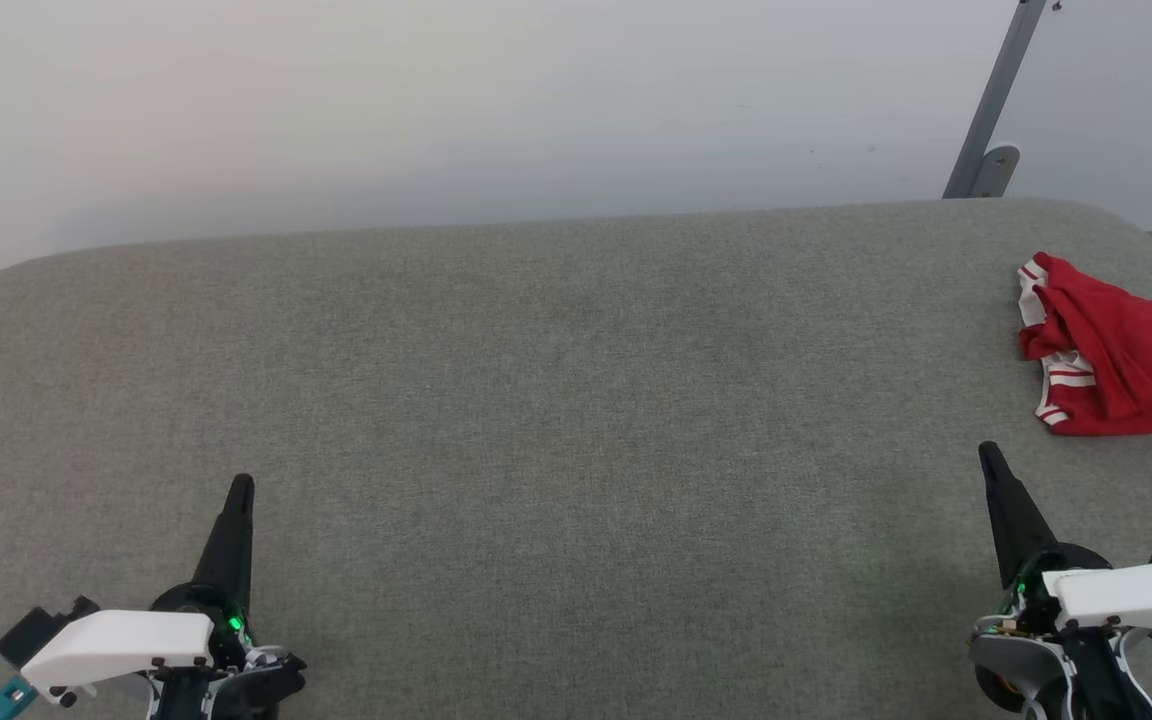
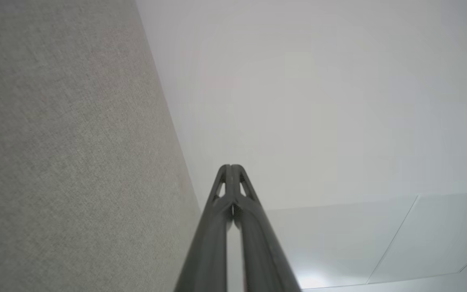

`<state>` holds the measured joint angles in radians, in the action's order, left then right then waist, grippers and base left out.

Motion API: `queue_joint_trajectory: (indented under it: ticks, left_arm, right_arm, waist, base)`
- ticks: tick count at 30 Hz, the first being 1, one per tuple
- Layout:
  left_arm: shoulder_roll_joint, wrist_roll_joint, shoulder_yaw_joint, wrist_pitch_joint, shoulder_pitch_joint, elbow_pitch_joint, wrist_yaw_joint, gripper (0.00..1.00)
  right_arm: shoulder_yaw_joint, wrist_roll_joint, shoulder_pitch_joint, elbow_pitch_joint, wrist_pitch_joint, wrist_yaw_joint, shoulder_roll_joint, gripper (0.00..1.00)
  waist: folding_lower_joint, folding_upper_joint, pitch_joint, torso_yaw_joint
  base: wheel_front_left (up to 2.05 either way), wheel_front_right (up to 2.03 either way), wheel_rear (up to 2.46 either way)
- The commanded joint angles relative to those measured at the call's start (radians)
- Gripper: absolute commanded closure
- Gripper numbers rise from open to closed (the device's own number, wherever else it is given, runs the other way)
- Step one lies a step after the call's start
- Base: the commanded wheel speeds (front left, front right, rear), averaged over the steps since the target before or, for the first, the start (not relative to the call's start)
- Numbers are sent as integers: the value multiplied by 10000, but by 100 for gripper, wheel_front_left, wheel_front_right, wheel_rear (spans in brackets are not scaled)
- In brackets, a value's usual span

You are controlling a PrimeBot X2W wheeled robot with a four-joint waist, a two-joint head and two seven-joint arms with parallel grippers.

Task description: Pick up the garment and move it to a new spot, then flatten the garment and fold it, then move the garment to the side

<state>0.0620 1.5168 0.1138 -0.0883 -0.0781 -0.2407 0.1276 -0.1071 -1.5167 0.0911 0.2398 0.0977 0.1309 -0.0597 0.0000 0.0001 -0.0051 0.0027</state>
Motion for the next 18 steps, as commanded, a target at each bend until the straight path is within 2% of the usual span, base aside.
queue_joint_trajectory:
  ticks: [1, 18]
  left_arm:
    - [-30, 272, 14, -76, -205, -1, 50, 100]
    - [-123, 969, 10, -294, -385, -50, 55, 100]
  right_arm:
    - [-45, -212, 107, 32, 60, -3, 61, 100]
    - [-84, -977, 211, 66, 182, -3, 111, 100]
  waist:
    - [0, -1, 10, -4]
    - [0, -1, 82, -27]
  base:
    - [0, 0, 0]
    - [0, 0, 0]
